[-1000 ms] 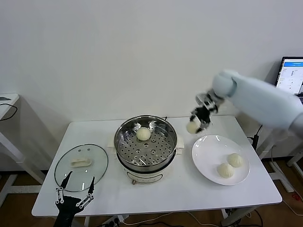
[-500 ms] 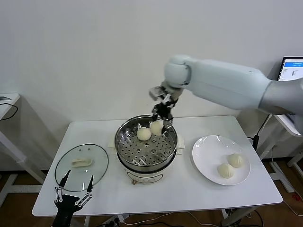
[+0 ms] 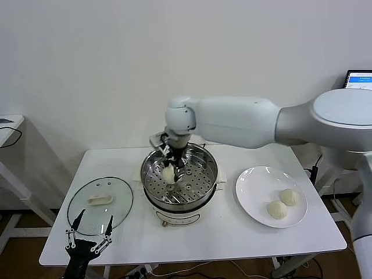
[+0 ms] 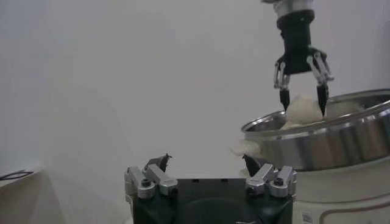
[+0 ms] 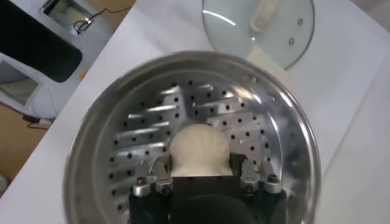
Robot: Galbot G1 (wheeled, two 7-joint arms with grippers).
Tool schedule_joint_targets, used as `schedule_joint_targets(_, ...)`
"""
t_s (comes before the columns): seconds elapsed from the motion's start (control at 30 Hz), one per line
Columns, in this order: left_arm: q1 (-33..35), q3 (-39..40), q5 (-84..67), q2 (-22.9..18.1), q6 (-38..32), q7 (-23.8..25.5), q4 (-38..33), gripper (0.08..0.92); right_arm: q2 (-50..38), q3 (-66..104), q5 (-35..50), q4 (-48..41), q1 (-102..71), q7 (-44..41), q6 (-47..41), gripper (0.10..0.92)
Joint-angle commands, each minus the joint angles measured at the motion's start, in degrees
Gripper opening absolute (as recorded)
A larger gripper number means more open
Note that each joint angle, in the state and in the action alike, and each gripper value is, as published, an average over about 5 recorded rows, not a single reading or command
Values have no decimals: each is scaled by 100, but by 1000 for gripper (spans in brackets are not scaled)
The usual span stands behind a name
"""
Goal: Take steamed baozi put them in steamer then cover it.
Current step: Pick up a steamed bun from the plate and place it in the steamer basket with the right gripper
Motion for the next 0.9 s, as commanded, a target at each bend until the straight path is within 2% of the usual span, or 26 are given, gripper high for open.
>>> schedule_joint_targets(0.03,-7,-21,-4,-3,-18,-6,5,823,419,-174,109,-202,-240,505,-210,619)
schedule_joint_targets(0.3,2,-46,-3,-11,-42,-8,17,823,404,-179,109,-275,-389,694,-217,627)
schedule_joint_targets(0.5,9,-75,-3,-26,-46,-14,-3,823,337,-106,148,-265,-476,849,-213,684)
schedule_joint_targets(0.6,17,-86,-3,-33,-48,-16,-18,823,190,-38,125,-156,-438,855,-214,741)
schedule_joint_targets(0.73,23,-85,-2,-38,-52,-15,-14,823,-308,294,17,196,-289,639,-170,811)
schedule_joint_targets(0.9,21,-68,2,-38,-52,-14,-4,823,-1439,1108,-302,769,8,-117,170,822)
